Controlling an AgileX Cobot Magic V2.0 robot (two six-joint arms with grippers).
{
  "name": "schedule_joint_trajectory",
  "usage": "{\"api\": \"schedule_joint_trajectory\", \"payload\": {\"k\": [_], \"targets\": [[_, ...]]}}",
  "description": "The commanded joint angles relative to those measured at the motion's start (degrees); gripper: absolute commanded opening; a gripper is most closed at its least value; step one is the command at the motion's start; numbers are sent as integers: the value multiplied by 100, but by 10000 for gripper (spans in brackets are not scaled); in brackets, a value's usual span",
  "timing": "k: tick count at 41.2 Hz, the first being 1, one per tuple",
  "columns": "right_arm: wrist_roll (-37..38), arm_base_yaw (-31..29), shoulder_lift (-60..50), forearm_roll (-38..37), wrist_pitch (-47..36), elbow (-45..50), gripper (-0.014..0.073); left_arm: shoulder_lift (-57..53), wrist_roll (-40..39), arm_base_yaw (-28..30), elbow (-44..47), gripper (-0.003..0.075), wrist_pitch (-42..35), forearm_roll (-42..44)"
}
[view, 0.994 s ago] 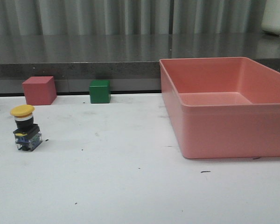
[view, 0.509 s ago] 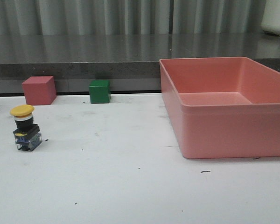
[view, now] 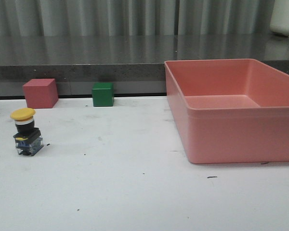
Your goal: Place and stand button with both arms
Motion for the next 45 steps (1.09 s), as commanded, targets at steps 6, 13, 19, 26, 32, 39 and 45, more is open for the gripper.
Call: {"api": "schedule_joint_trajectory", "payload": {"k": [6,13,19,26,32,39,45], "targets": [[-65,-4,34,-62,-413,-123,-64,39,-48,-11,-165,-20,-372,-19],[-65,-4,34,-62,-413,-123,-68,39,-48,-11,-165,-20,-372,-19],[-65,-4,34,-62,-413,-123,-68,39,-48,-11,-165,-20,-372,-19],[-65,-4,34,-62,-413,-123,-68,-103,-48,3,24,-20,-577,-19],[-65,-4,34,-62,-413,-123,-68,-567,-48,306,657,-20,-1177,-30],[-65,-4,34,-62,-413,-123,-68,-1515,-48,805,1969,-20,-2473,3],[-65,-4,34,-62,-413,-123,-68,-2321,-48,920,3272,-20,-3918,3]]}}
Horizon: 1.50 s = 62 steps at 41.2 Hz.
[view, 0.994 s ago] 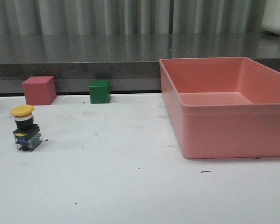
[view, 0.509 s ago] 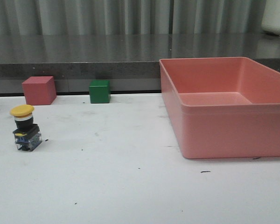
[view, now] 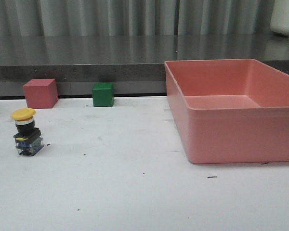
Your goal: Place and stand button with both arms
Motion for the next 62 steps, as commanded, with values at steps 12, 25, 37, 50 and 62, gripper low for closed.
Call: {"api": "schedule_joint_trajectory", "payload": {"k": [12,25,37,50,62], "targets": [[-65,-4,34,-62,-413,-123,-68,-1026,-48,39,2021,-20,-2947,-46],[-65,-4,34,-62,-407,-123,-68,-1026,-48,39,2337,-20,-3306,-83],[-65,-4,34,-62,-407,-123,-68,-1026,-48,39,2337,-20,-3306,-83],[-65,-4,34,-62,-407,-123,-68,-1026,-48,39,2337,-20,-3306,-83],[-65,-82,-156,-62,-520,102,-68,-1026,-48,39,2337,-20,-3306,-83]]}}
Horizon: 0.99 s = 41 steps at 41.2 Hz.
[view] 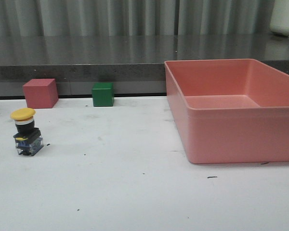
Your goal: Place and stand button with both arms
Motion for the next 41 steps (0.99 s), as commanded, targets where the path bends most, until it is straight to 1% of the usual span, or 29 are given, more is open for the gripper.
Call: {"api": "schedule_joint_trajectory", "payload": {"k": [1,5,12,15,21,30,39,41], "targets": [[-56,-176,-139,-62,-518,91,-68,-127,-48,14,88,-20,-533,-53],[-56,-762,-480,-91,-1134,526,-68,-127,-48,14,88,-20,-533,-53],[-56,-2076,-1327,-91,-2862,1801,-68,-127,-48,14,88,-20,-533,-53],[-56,-2545,-1675,-91,-3448,2335,-68,-127,-48,14,88,-20,-533,-53],[-56,-3355,-2101,-85,-4336,3371,-68,-127,-48,14,88,-20,-533,-53],[-56,-3923,-2519,-85,-5294,4349,-68,-127,-48,14,88,-20,-533,-53],[-56,-4348,-2655,-85,-5850,4885,-68,-127,-48,14,88,-20,-533,-53],[-51,-4405,-2655,-85,-5797,4877,-68,-127,-48,14,88,-20,-533,-53]]}}
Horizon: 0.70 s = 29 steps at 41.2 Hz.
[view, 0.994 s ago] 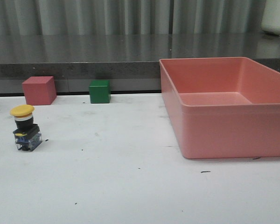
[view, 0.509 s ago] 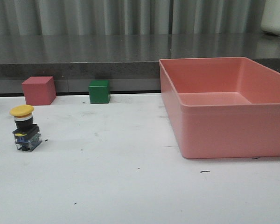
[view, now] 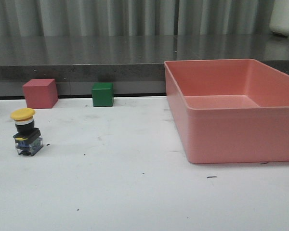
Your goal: Place and stand button with both arms
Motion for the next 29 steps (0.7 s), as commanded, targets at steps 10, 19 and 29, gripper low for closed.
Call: {"api": "schedule_joint_trajectory", "payload": {"k": [10,19,29], "targets": [[-51,-110,-101,-47,-682,-19,-68,-127,-48,14,88,-20,-533,-53],[-51,-80,-101,487,-691,-19,-68,-127,-48,14,88,-20,-533,-53],[-51,-80,-101,476,-690,-19,-68,-127,-48,14,88,-20,-533,-53]]}}
